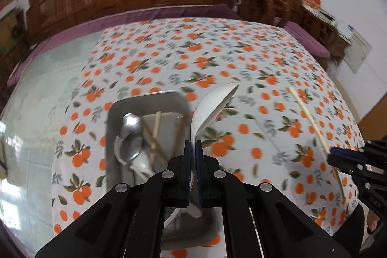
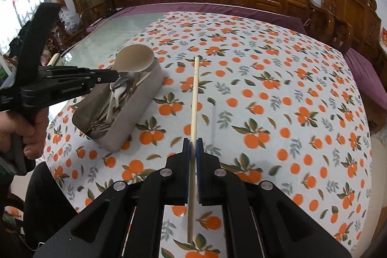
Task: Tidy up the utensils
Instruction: 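Carry the white spoon into the grey tray and open the left gripper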
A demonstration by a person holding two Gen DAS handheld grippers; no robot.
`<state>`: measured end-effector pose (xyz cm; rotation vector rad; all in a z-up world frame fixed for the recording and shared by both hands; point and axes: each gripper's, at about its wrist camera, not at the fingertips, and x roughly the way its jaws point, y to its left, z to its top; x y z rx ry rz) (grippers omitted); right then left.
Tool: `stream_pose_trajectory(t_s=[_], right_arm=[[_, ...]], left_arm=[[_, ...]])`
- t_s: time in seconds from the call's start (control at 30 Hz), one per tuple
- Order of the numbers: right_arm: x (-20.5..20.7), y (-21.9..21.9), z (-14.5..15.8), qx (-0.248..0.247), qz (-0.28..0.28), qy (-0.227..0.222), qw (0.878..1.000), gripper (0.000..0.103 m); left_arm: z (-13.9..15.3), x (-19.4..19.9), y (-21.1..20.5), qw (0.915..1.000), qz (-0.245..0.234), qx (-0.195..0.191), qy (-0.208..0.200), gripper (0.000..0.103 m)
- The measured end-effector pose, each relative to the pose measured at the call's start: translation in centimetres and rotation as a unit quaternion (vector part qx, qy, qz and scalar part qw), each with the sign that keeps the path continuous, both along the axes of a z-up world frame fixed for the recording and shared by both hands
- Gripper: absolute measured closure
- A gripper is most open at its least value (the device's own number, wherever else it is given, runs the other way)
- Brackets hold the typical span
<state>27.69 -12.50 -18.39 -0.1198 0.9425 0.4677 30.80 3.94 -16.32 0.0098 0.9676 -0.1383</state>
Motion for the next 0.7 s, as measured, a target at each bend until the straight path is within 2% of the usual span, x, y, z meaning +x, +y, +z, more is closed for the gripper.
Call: stream_pose_trajectory(t_s=[0.3, 0.7], right_arm=[[0.9, 1.6, -0.4, 0.010, 0.008, 0.008, 1.000, 0.097], [1.8, 2.1, -1.0, 0.012, 0.010, 0.017, 1.000, 0.097]], left_arm=[[-2.6, 2.1, 3.4, 0.9986, 0.043, -0.014, 0.028, 0.100], [-4.1, 3.9, 3.8, 0.9979, 0.048, -0.013, 0.041, 0.099]])
